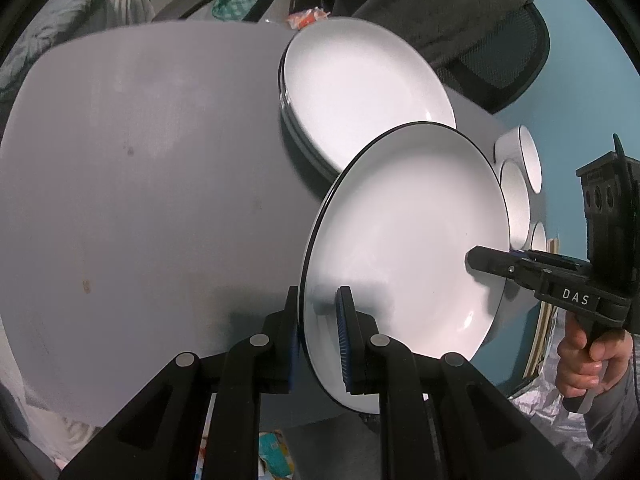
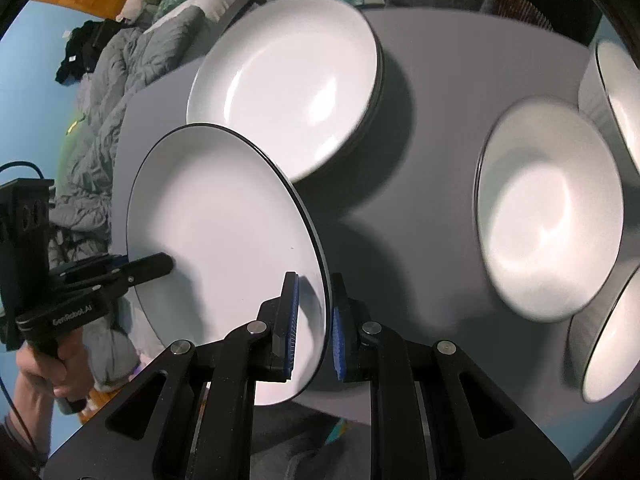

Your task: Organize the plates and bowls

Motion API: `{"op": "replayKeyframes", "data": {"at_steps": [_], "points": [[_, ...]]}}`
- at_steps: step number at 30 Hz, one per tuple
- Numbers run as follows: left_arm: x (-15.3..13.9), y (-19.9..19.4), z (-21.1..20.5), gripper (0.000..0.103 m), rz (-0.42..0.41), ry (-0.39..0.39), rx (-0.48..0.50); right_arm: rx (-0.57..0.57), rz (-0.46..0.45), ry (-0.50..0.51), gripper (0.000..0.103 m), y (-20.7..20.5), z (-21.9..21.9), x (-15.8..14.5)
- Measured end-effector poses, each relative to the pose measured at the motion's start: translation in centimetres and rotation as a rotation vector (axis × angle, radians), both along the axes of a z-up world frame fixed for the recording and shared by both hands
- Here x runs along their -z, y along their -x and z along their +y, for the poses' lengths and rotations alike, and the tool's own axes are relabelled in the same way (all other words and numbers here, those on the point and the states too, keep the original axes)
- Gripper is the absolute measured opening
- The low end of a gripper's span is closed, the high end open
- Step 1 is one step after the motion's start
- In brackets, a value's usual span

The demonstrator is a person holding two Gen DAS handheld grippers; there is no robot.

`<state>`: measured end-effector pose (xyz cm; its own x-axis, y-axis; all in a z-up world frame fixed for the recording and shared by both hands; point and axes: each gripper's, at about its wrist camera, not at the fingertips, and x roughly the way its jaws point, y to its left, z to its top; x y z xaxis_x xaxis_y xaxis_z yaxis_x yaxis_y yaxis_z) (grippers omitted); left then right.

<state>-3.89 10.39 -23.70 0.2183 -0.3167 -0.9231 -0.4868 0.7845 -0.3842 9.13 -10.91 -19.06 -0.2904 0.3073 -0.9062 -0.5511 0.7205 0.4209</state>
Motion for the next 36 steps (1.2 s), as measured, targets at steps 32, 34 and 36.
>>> {"op": "replayKeyframes", "data": {"at_steps": [32,34,36], "points": [[2.3,-10.9,6.4,0.019,0.070,-0.066,-0.020,0.023,0.045,0.043,0.015,-11.0,7.3,3.0],[2.3,-10.9,6.4,0.019,0.073,-0.065,-0.015,0.027,0.037,0.057,0.016,-11.1,7.4,2.9],[2.4,-11.1,6.3,0.019,0.078,-0.075,-0.006,0.028,0.023,0.084,0.018,-11.1,7.5,2.7]]}}
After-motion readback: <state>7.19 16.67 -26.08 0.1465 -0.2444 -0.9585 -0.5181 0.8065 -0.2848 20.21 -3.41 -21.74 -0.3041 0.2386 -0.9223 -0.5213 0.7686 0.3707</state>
